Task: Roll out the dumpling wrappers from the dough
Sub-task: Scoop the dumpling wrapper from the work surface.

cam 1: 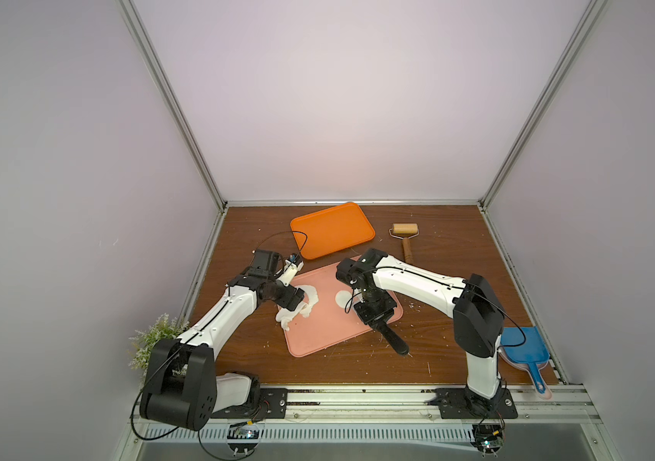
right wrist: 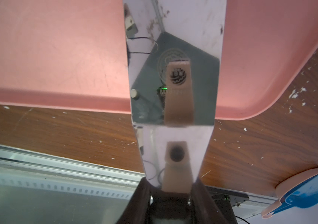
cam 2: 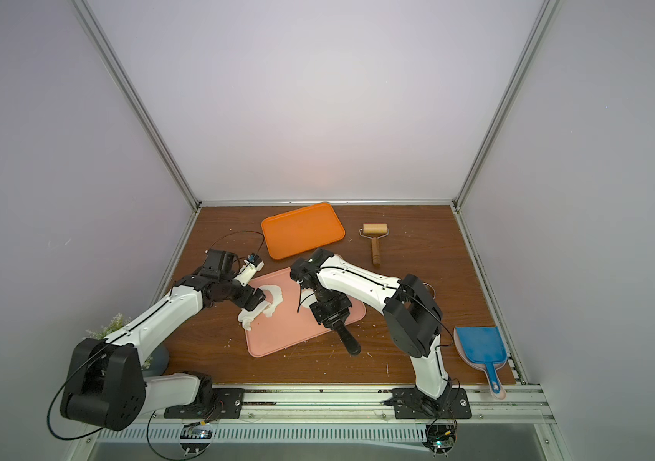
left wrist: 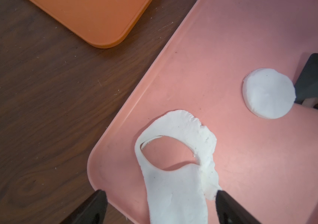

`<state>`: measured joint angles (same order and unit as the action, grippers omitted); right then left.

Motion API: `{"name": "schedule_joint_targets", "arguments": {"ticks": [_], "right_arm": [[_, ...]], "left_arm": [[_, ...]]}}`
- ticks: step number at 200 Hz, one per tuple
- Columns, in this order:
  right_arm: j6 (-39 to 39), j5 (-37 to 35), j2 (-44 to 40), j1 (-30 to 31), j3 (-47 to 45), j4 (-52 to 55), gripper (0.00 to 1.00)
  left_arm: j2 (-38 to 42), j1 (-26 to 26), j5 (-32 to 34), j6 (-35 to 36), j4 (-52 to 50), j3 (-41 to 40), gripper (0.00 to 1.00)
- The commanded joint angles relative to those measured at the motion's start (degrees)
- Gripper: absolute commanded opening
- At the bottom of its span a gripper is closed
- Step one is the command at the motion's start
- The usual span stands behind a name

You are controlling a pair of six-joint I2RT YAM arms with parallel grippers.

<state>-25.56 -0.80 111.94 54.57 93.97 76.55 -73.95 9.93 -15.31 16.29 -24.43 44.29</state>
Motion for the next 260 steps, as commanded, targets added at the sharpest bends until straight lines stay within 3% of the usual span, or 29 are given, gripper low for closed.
{"name": "schedule_joint_targets", "arguments": {"ticks": [1, 167, 260], "right_arm": [[0.52, 2.19, -0.09, 0.00, 2.53, 0.61, 0.00], [-1.53, 7.29, -0.32, 0.01, -0.54, -6.51, 0.00], [-6.58, 7.65, -1.64, -0.07, -7.76, -15.42, 0.00]], "left_arm": [[0.91, -0.62, -0.54, 0.14, -0.61, -0.43, 0.92], [0.82, -0.66, -0.79, 0.22, -0.54, -0.46, 0.92], [1.06, -0.62, -1.03, 0.28, -0.58, -0.45, 0.92]]}}
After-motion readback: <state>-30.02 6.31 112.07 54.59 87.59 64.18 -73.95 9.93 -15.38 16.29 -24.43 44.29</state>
